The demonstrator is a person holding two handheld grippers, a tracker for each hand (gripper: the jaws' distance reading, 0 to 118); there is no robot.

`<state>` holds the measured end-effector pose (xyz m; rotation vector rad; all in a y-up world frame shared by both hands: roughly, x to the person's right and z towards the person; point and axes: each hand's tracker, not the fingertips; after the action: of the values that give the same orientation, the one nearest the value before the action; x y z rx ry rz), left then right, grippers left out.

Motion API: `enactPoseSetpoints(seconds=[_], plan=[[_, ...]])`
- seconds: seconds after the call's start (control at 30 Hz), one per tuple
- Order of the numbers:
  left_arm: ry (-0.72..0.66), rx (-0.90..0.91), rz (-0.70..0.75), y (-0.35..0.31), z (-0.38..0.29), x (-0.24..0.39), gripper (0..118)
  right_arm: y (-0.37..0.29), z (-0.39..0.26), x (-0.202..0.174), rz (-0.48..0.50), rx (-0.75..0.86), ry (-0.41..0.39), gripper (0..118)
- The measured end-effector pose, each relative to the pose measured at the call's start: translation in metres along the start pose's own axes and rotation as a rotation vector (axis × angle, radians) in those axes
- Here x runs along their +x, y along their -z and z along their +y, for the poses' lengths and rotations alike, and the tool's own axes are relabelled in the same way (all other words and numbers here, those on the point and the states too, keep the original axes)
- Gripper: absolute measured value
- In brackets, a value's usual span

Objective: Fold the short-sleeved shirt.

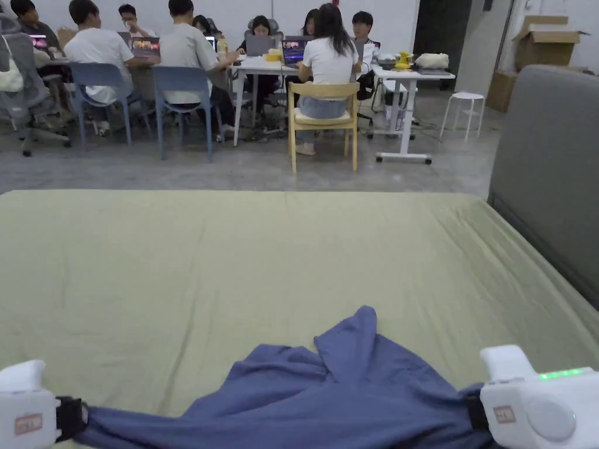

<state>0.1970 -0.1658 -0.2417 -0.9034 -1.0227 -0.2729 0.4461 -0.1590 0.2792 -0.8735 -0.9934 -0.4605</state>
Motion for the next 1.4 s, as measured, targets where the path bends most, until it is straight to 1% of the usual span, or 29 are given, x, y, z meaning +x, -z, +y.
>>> enactPoseSetpoints(seconds=[0.07, 0.13, 0.23, 0.33, 0.43, 0.53, 0.57, 0.6, 0.63, 0.67, 0.7, 0.73, 0.77, 0.83, 0.9, 0.97, 1.0, 1.03, 1.07, 1.1, 1.13, 1.17, 1.2, 1.23, 1.27, 1.3, 1.33, 1.37, 1.4], plan=[[0.014, -0.061, 0.001, 0.003, -0.036, -0.015, 1, 0.005, -0.044, 0.001, 0.026, -0.060, 0.060, 5], [0.016, -0.113, 0.022, 0.006, -0.063, -0.024, 1, 0.005, -0.080, -0.001, 0.031, -0.102, 0.089, 5], [-0.042, -0.170, 0.021, 0.017, -0.078, -0.040, 1, 0.018, -0.106, -0.003, 0.001, -0.160, 0.045, 5], [-0.040, -0.180, 0.059, 0.036, -0.080, -0.046, 1, 0.037, -0.115, 0.001, -0.007, -0.194, 0.080, 5], [0.009, -0.238, 0.092, 0.058, -0.083, -0.043, 1, 0.059, -0.117, 0.007, -0.015, -0.215, 0.099, 6], [0.006, -0.224, 0.102, 0.062, -0.084, -0.040, 1, 0.066, -0.117, 0.011, -0.002, -0.212, 0.112, 14], [-0.015, -0.222, 0.104, 0.060, -0.083, -0.041, 1, 0.063, -0.113, 0.011, -0.002, -0.220, 0.118, 18], [-0.049, -0.216, 0.096, 0.054, -0.082, -0.042, 6, 0.058, -0.108, 0.012, -0.003, -0.234, 0.131, 40], [-0.095, -0.211, 0.080, 0.045, -0.077, -0.044, 26, 0.047, -0.101, 0.014, -0.011, -0.243, 0.139, 81], [-0.151, -0.167, 0.064, 0.026, -0.070, -0.045, 77, 0.024, -0.093, 0.020, -0.006, -0.203, 0.160, 114], [-0.184, -0.059, 0.051, 0.004, -0.063, -0.043, 118, 0.008, -0.087, 0.024, -0.004, -0.147, 0.190, 118], [-0.195, 0.048, 0.009, -0.022, -0.059, -0.042, 118, -0.021, -0.077, 0.028, -0.015, -0.025, 0.216, 118], [-0.172, 0.191, -0.022, -0.051, -0.058, -0.038, 118, -0.050, -0.066, 0.029, -0.022, 0.094, 0.226, 118], [-0.102, 0.226, -0.052, -0.083, -0.053, -0.027, 118, -0.096, -0.056, 0.026, -0.036, 0.173, 0.238, 118], [-0.069, 0.247, -0.039, -0.098, -0.059, -0.024, 118, -0.122, -0.053, 0.016, -0.011, 0.252, 0.216, 118], [-0.059, 0.186, -0.044, -0.100, -0.074, -0.020, 118, -0.132, -0.055, -0.009, -0.054, 0.274, 0.188, 118], [-0.052, 0.131, -0.033, -0.114, -0.081, -0.004, 118, -0.132, -0.061, -0.019, -0.030, 0.249, 0.158, 118], [-0.053, 0.088, -0.020, -0.114, -0.094, 0.002, 118, -0.133, -0.070, -0.032, 0.025, 0.262, 0.107, 110], [-0.076, 0.045, -0.002, -0.111, -0.106, 0.006, 109, -0.123, -0.075, -0.040, 0.063, 0.263, 0.085, 82], [-0.114, 0.027, 0.002, -0.107, -0.116, 0.009, 25, -0.116, -0.080, -0.051, 0.074, 0.234, 0.070, 7], [-0.171, -0.143, -0.034, -0.075, -0.131, -0.022, 0, -0.113, -0.088, -0.061, 0.072, 0.214, 0.064, 2], [-0.200, -0.088, -0.030, -0.065, -0.132, -0.035, 0, -0.110, -0.094, -0.070, 0.126, 0.190, 0.045, 2], [-0.192, -0.093, -0.056, -0.056, -0.131, -0.044, 0, -0.102, -0.095, -0.075, 0.188, 0.154, 0.014, 2], [-0.192, -0.090, -0.059, -0.046, -0.128, -0.056, 0, -0.099, -0.097, -0.081, 0.213, 0.141, -0.017, 2], [-0.168, -0.084, -0.021, -0.056, -0.135, -0.020, 0, -0.097, -0.098, -0.086, 0.186, 0.145, -0.038, 2], [-0.141, -0.071, 0.027, -0.050, -0.129, -0.022, 16, -0.096, -0.097, -0.089, 0.170, 0.148, -0.055, 2], [-0.115, -0.045, 0.066, -0.042, -0.123, -0.026, 72, -0.096, -0.096, -0.092, 0.174, 0.150, -0.071, 2], [-0.091, -0.053, 0.104, -0.025, -0.114, -0.033, 118, -0.094, -0.094, -0.092, 0.195, 0.146, -0.071, 2], [-0.075, -0.111, 0.086, -0.021, -0.112, -0.025, 118, -0.094, -0.091, -0.091, 0.208, 0.146, -0.065, 2]])
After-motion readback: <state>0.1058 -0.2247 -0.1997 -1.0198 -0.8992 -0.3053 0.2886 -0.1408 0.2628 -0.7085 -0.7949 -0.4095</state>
